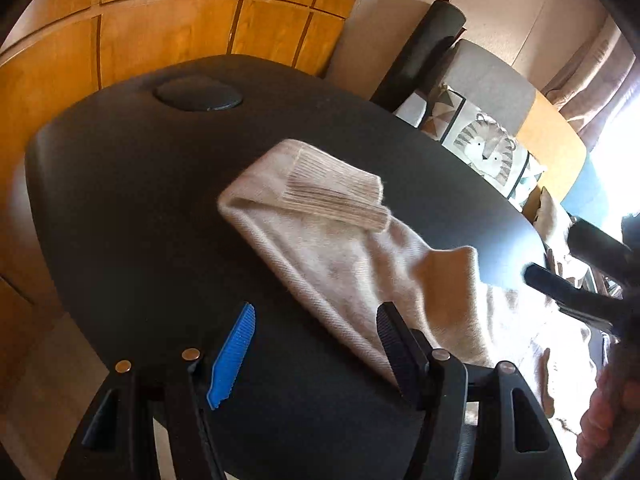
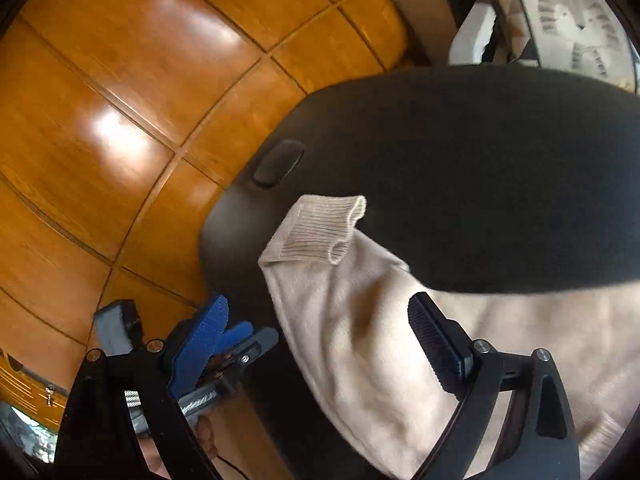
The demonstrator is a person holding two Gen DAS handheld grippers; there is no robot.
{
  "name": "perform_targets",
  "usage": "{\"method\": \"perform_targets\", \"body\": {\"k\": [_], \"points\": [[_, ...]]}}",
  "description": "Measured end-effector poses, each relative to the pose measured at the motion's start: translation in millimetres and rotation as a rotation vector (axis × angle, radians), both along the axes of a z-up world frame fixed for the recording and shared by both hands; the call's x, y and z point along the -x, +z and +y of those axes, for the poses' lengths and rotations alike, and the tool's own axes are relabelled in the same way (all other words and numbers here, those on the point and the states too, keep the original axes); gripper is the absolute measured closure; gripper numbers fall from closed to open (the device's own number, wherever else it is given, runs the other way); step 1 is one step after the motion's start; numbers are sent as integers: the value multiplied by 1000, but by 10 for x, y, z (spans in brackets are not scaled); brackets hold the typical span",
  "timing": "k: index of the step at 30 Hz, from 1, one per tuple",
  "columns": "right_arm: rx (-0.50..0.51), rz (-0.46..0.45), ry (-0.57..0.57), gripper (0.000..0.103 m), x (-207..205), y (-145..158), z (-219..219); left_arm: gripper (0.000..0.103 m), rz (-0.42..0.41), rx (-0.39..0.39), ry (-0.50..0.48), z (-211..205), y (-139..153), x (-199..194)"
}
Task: Fold clothes
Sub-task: 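Move the left gripper over to the other ribbed sleeve cuff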
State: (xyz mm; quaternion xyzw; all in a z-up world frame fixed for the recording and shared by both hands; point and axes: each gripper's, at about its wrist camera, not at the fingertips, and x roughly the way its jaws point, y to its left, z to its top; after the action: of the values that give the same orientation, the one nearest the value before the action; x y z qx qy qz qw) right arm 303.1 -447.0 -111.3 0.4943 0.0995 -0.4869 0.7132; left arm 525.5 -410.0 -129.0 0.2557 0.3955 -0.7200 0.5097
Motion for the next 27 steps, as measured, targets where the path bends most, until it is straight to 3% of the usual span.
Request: {"method": "perform_targets", "body": {"k": [5,8,10,12,16,20,23,27], "points": [[-30,-17,0,9,-145,-123,-212,38,4,56,23,-236,144,-85],[-49,-89,18,9,-146,-184,-330,38,4,51,40,-364,158,-132],[-48,-85,5,9,-139,-185,-361,38,-5,53,12,-424,150,-97],[-43,-70,-12,9,-111,-175,-351,38,-47,96,-75,-453,157,33],[-35,-21,-68,9,52,-148,-189,38,-208,263,-331,-415,188,420],[-34,-3,-142,9,276,-150,27,38,-293,272,-537,-467,62,689],[-42,-14,-192,9,426,-171,174,38,-384,249,-586,-510,-87,836],[-48,10,-213,9,511,-182,293,38,-421,252,-583,-583,-122,922]]}}
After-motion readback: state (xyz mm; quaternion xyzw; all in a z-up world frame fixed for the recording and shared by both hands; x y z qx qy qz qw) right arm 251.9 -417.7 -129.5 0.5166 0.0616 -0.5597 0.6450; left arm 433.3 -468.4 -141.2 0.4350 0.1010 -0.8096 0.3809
